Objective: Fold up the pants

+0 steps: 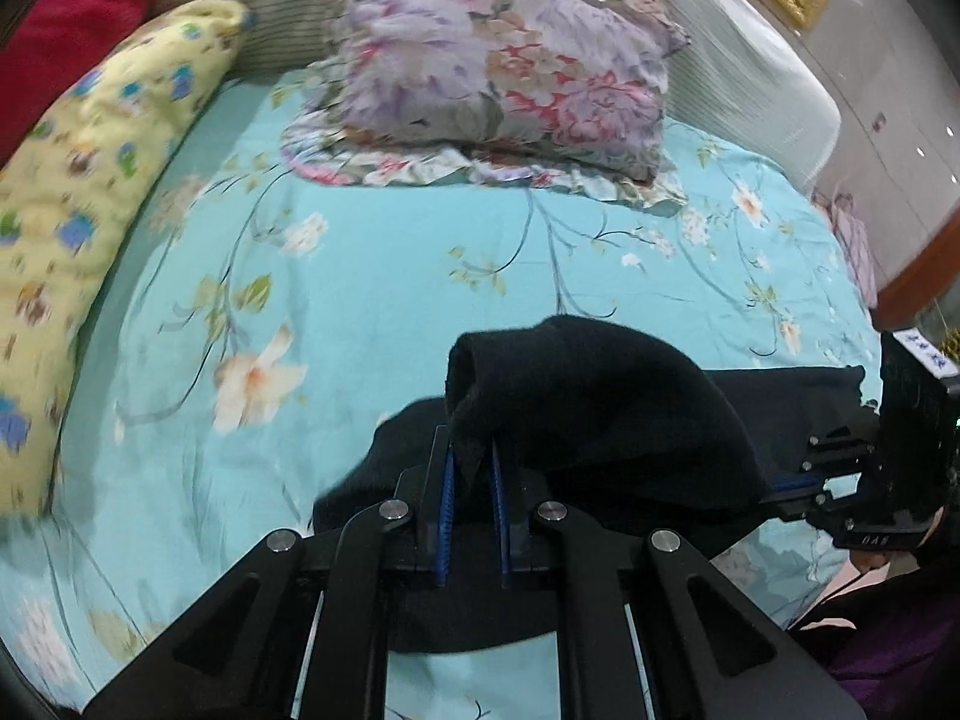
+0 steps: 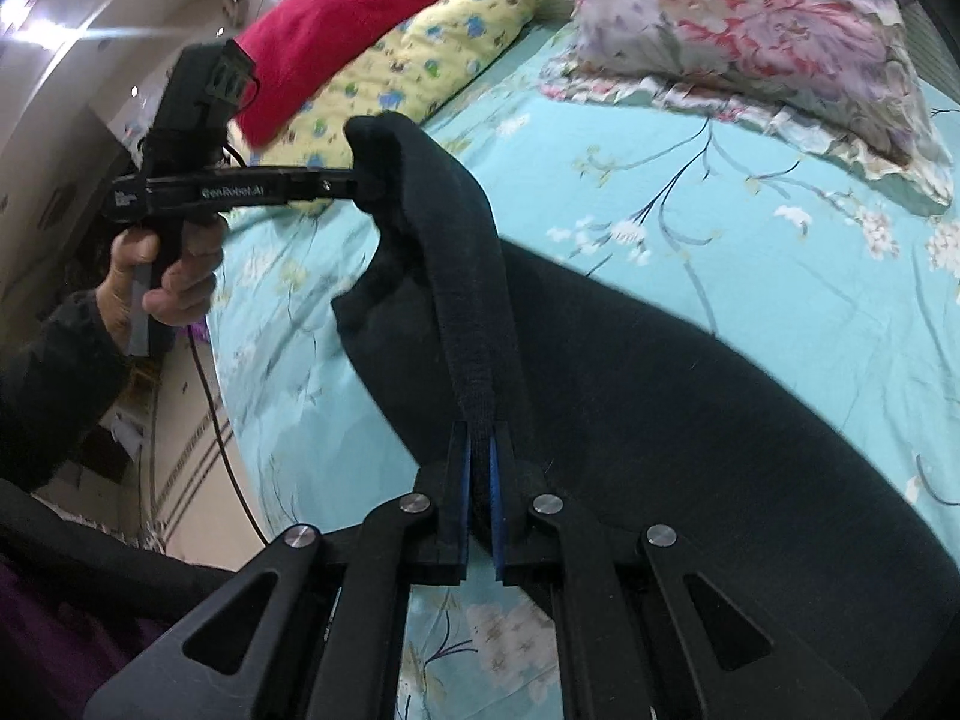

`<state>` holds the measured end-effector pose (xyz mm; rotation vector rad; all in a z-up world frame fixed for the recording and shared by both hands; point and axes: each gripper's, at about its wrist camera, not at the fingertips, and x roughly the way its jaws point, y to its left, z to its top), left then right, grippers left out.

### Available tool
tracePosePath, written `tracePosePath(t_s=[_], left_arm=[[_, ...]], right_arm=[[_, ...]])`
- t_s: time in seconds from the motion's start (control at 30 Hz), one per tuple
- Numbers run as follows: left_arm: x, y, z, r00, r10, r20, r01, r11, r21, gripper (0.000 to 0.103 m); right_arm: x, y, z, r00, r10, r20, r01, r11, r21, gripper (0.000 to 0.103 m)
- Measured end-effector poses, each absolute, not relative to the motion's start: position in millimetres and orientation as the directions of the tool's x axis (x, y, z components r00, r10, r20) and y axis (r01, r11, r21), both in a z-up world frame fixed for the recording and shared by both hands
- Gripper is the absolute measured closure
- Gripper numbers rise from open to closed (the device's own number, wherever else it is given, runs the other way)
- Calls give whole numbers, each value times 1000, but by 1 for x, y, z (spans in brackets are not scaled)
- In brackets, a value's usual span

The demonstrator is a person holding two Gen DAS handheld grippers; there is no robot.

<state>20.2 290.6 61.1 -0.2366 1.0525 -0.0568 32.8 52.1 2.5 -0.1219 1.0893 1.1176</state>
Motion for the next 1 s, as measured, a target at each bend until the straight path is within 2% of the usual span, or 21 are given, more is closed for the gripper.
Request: tracePosePath(t_s=[0.17,0.5,0.77,0.93,1.0], left_arm=[[-3,299,49,528,-148,-836,-133,958,-254,93],[-34,312,14,502,-71,-862,-274,932,-237,90],[-66,331,9,496,-38,-867,-405,874,-270,90],[-83,330,17,502,-52,-863,-448,838,-311,81],[-87,329,22,514,-65,-855,-466,816,-342,69]], right_arm=[[19,63,-14,-10,630,-776,-789,472,393,97],[10,74,-36,-42,589,-807,-790,475,388,97],[11,79,-42,-72,583,-810,-756,497,425,85],[9,82,-38,-109,614,-782,-745,470,473,82],[7,83,-34,-114,623,-774,-749,458,479,82]])
